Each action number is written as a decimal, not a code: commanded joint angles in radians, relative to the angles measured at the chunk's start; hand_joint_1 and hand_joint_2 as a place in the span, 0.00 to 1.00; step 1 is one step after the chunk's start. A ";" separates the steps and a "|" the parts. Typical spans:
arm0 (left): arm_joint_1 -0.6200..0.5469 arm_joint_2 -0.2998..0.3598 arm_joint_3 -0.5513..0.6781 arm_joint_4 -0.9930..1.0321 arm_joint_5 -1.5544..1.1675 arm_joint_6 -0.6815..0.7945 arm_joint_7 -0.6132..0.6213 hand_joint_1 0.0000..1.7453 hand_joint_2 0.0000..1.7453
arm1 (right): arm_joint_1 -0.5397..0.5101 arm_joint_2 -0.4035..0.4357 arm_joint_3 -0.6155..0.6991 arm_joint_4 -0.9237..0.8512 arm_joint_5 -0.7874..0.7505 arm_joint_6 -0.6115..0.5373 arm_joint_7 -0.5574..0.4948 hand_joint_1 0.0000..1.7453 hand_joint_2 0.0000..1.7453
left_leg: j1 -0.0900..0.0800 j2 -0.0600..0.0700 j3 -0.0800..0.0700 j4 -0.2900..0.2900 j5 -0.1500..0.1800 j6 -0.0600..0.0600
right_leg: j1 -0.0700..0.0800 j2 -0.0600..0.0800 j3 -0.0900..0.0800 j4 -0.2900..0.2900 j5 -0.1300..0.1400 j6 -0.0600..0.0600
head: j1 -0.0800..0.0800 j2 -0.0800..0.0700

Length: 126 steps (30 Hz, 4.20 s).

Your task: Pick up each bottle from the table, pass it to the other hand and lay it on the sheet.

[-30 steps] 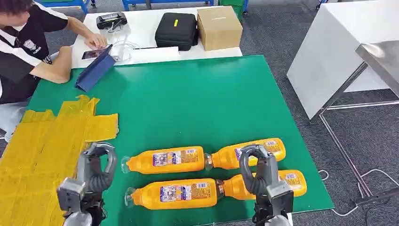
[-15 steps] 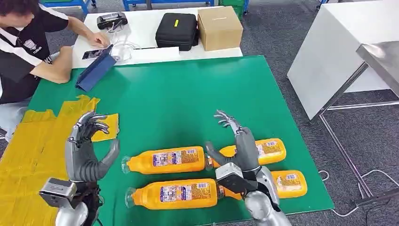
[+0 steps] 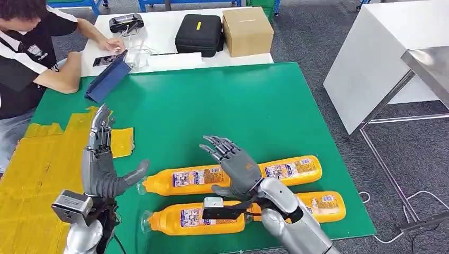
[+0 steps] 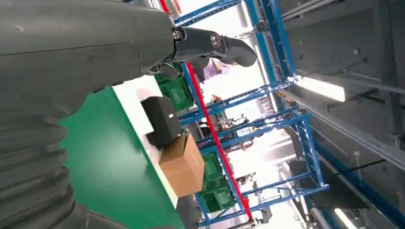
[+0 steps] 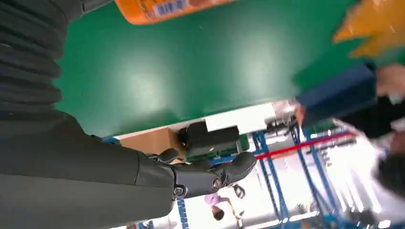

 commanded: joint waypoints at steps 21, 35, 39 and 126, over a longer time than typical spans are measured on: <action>-0.063 -0.036 -0.039 0.123 0.002 -0.017 0.007 0.00 1.00 | -0.172 0.062 0.122 0.393 0.072 -0.023 0.124 0.00 1.00 | 0.001 -0.002 0.003 0.000 -0.001 -0.001 | 0.001 -0.001 0.003 -0.001 -0.001 -0.001 | 0.000 0.000; -0.093 -0.037 -0.061 0.171 0.032 -0.017 0.008 0.00 1.00 | -0.240 0.159 0.141 0.556 -0.043 0.024 0.059 0.00 1.00 | 0.001 -0.002 0.003 0.000 -0.001 -0.001 | 0.002 0.000 0.003 -0.001 -0.001 -0.002 | 0.000 0.000; -0.093 -0.037 -0.061 0.171 0.032 -0.017 0.008 0.00 1.00 | -0.240 0.159 0.141 0.556 -0.043 0.024 0.059 0.00 1.00 | 0.002 -0.002 0.005 0.001 -0.003 -0.001 | 0.002 0.000 0.005 -0.001 -0.002 -0.002 | 0.000 0.000; -0.046 -0.041 -0.102 0.162 0.023 0.010 0.023 0.00 1.00 | -0.057 0.252 -0.134 0.332 -0.244 -0.340 -0.003 1.00 1.00 | 0.001 -0.002 0.002 0.000 -0.001 -0.001 | 0.001 -0.001 0.002 -0.001 -0.001 -0.001 | 0.000 0.000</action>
